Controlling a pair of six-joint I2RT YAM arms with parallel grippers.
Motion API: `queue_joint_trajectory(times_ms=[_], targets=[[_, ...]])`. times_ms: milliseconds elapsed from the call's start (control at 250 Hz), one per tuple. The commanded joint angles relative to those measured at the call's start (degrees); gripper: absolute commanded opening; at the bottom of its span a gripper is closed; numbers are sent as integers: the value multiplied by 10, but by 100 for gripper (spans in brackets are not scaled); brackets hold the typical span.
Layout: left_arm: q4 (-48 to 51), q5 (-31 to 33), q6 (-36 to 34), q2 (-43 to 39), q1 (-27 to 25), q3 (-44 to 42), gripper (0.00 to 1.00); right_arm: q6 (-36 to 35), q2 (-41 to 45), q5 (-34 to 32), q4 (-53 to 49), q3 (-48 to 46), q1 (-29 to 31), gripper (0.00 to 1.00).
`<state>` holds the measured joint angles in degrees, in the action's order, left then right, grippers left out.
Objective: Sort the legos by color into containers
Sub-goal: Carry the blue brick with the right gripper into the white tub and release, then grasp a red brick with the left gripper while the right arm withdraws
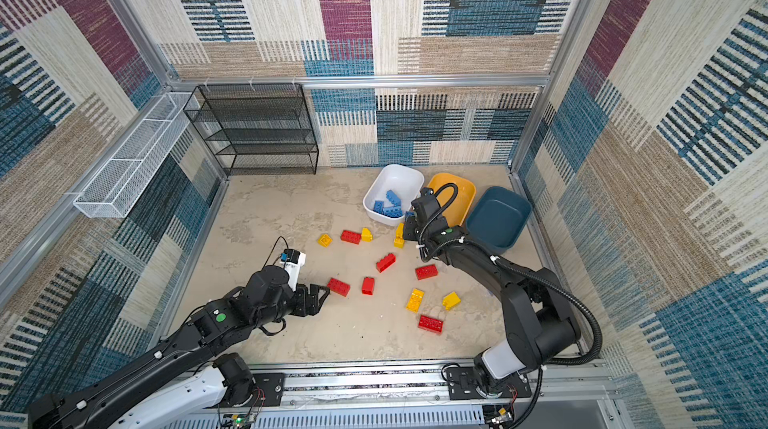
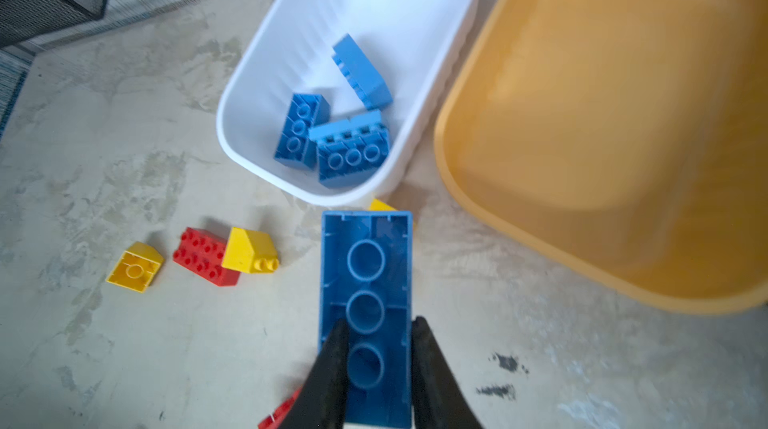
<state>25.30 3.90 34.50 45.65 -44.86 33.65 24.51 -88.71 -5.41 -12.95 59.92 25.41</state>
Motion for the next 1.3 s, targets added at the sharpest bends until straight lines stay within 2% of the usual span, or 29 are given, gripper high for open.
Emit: queue_joint_trajectory(times_ms=[0, 252, 380, 564, 672, 812, 920, 1148, 1296], targets=[[-12, -13, 9, 5, 0, 2, 82, -33, -47, 26, -10, 66, -4, 26], [11, -15, 21, 0, 0, -2, 82, -53, -215, 34, -38, 248, -21, 27], [20, -20, 31, -9, 0, -10, 82, -54, -272, 41, -54, 313, -25, 28], [31, -13, 27, -11, 0, -3, 82, -54, -301, 45, -64, 352, -27, 37], [37, -11, 20, 1, 0, 10, 82, -54, -298, 47, -64, 356, -30, 50], [32, -16, 4, 25, 0, 31, 82, -54, -269, 47, -64, 344, -32, 57], [33, -32, -21, 74, 0, 66, 82, -59, -225, 54, -56, 321, -35, 59], [23, -62, -68, 228, -15, 146, 80, -62, -66, 96, -9, 156, -41, 71], [0, -66, -85, 311, -26, 192, 80, -35, 63, 131, 47, 5, -45, 77]])
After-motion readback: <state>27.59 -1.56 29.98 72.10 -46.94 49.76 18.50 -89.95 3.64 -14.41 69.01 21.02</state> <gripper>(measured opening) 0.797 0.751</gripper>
